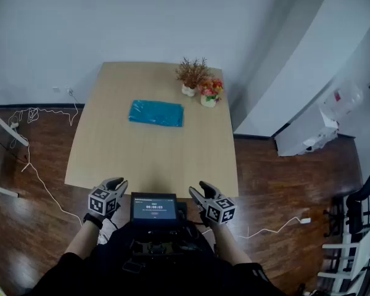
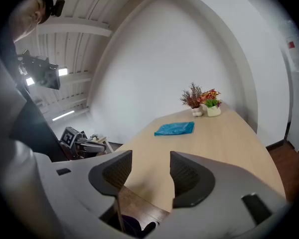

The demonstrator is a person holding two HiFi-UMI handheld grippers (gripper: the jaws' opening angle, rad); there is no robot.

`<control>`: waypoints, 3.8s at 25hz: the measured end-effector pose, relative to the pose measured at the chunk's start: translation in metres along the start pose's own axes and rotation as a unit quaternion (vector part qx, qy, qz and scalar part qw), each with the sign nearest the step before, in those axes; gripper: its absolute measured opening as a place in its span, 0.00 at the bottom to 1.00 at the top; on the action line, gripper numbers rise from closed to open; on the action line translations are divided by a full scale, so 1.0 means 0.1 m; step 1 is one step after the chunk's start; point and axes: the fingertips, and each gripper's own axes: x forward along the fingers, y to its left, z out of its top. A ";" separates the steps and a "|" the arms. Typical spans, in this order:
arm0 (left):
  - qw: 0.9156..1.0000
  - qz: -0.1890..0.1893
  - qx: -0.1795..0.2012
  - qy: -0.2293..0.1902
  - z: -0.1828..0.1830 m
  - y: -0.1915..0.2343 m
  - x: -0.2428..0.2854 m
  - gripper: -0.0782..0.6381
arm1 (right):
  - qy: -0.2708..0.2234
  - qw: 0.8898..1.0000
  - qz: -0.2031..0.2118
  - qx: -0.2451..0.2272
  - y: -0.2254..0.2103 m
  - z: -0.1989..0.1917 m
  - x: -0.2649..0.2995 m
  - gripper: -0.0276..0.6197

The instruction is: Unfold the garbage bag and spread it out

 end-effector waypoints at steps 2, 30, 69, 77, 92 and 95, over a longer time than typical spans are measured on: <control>1.000 0.004 0.016 -0.002 0.05 -0.04 0.11 0.22 | 0.002 1.000 0.000 -0.005 -0.11 0.02 -0.02 0.41; 0.975 -0.002 0.223 0.021 1.26 0.24 1.79 0.34 | 0.031 0.998 0.012 -0.055 -0.41 0.50 0.49 0.41; 0.969 -0.121 0.168 0.138 1.47 0.94 4.23 0.11 | 0.059 0.995 -0.065 -0.040 -1.19 1.18 2.36 0.41; 0.979 -0.197 0.036 0.029 1.90 0.96 3.83 0.11 | 0.112 0.984 -0.071 -0.121 -1.42 1.23 2.82 0.41; 0.972 -0.228 -0.024 -0.060 2.11 1.10 3.34 0.11 | 0.271 0.943 -0.103 -0.165 -2.25 0.64 3.96 0.40; 0.971 -0.227 -0.027 -0.063 2.10 1.11 3.33 0.11 | 0.279 0.941 -0.110 -0.155 -2.32 0.56 3.99 0.36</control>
